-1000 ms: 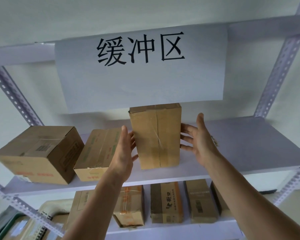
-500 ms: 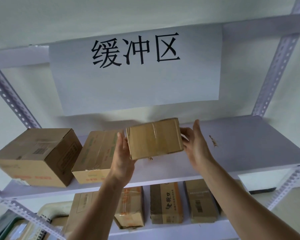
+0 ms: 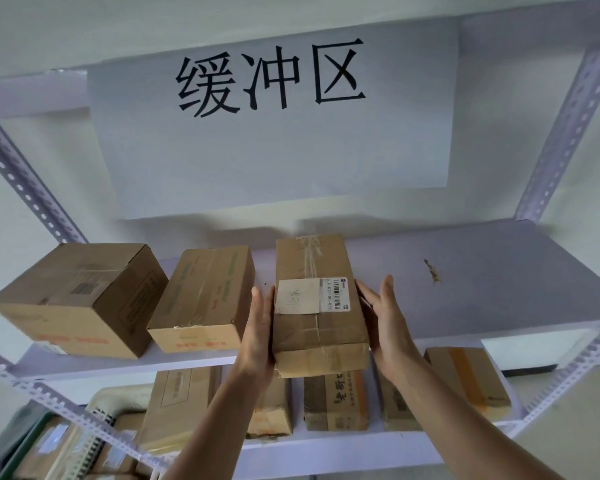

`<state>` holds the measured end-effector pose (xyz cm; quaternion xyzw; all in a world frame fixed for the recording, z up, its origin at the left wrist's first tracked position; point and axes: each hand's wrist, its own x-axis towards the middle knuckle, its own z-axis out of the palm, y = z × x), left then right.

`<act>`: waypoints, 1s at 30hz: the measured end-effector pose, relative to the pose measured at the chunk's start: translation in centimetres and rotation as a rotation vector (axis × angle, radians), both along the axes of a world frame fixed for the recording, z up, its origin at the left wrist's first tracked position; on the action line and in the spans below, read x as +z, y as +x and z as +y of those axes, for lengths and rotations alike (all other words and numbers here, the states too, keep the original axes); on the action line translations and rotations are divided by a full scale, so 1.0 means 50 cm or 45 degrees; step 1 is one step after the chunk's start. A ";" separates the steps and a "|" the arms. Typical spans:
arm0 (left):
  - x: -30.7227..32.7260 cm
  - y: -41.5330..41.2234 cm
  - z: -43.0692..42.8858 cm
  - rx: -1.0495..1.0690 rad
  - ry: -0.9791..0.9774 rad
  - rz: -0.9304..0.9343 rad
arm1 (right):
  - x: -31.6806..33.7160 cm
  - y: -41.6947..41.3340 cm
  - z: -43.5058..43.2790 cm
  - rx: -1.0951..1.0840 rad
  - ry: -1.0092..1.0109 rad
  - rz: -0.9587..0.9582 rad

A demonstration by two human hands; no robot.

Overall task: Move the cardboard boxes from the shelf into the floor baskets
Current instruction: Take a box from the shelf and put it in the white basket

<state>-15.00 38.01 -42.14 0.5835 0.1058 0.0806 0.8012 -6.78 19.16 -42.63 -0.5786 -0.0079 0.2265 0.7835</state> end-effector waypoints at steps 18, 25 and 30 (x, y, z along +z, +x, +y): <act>0.062 -0.118 -0.050 0.344 0.113 -0.131 | 0.091 -0.106 -0.015 0.080 0.130 -0.203; 0.073 -0.213 -0.021 0.385 0.075 -0.141 | 0.123 -0.198 0.011 0.099 0.141 -0.232; 0.078 -0.330 0.024 0.352 0.132 -0.169 | 0.120 -0.308 0.059 0.135 0.124 -0.244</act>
